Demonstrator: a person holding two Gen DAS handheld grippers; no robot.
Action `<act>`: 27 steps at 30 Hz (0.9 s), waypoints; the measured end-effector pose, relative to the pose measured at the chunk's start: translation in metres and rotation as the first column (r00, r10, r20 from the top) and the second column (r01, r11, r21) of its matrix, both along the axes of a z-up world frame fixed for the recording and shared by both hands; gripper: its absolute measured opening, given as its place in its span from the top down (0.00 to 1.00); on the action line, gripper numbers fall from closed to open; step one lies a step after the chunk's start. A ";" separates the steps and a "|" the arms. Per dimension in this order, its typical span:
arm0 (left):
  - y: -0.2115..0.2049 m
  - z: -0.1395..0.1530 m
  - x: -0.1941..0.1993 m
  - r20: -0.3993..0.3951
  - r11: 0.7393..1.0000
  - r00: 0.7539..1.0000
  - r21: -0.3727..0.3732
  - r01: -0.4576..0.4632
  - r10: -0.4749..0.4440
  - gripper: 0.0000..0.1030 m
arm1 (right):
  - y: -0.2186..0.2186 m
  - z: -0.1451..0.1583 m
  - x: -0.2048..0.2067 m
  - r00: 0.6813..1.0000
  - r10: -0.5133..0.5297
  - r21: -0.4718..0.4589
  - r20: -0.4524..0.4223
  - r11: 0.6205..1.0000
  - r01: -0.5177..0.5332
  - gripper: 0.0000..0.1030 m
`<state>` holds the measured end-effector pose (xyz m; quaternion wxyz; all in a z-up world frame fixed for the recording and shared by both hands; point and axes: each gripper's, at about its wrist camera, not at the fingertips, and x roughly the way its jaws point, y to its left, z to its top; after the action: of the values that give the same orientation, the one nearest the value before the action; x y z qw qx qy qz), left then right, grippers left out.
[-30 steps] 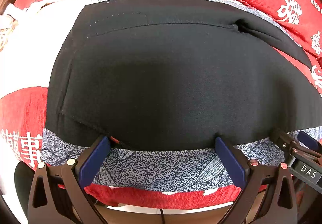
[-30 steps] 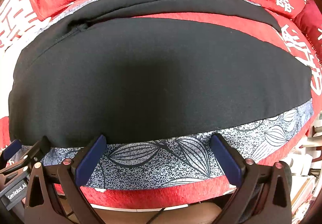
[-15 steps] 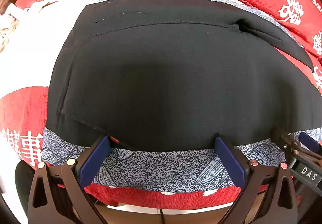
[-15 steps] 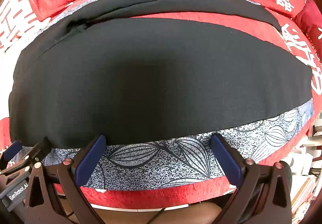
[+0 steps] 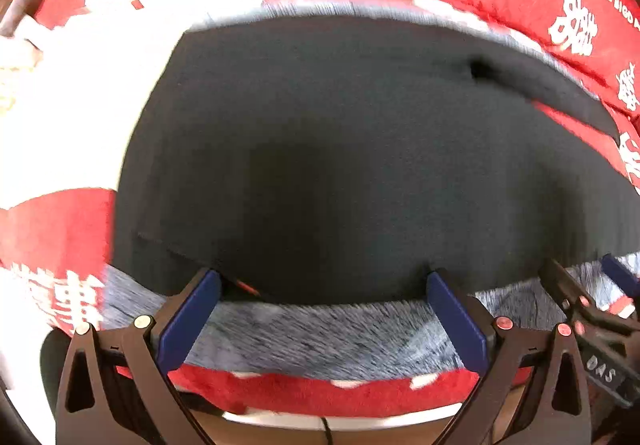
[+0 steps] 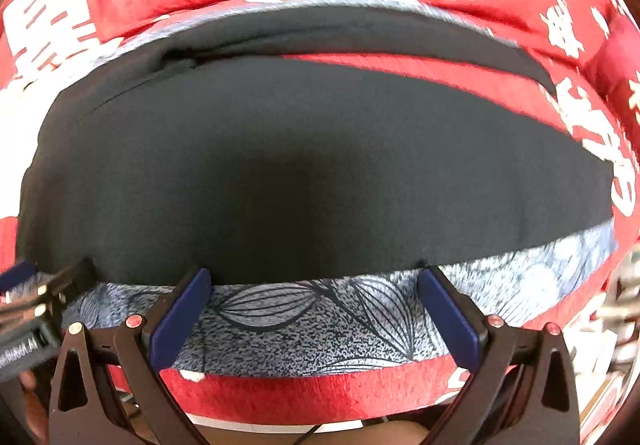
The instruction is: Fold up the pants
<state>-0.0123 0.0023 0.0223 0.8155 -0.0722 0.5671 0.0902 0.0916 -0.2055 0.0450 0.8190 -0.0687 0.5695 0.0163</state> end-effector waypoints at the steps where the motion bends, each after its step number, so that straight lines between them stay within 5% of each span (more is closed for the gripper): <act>1: 0.002 0.008 0.000 0.027 1.000 1.000 0.018 -0.001 0.001 0.00 | 0.003 0.007 -0.006 0.999 0.022 -0.014 0.034 1.000 -0.021 0.00; 13: 0.038 0.046 0.066 0.057 1.000 0.998 -0.021 -0.022 0.024 0.00 | 0.019 0.038 0.064 0.988 0.138 0.103 0.073 0.984 -0.146 0.00; 27: 0.053 0.011 0.148 -0.030 0.997 0.999 -0.065 -0.036 0.034 0.00 | 0.057 0.016 0.172 0.908 0.417 0.083 0.047 0.904 -0.420 0.00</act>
<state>0.1357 0.0548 0.0338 0.8027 -0.1077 0.5802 0.0868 0.2634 -0.1483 0.0605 0.8067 -0.1520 0.5285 0.2165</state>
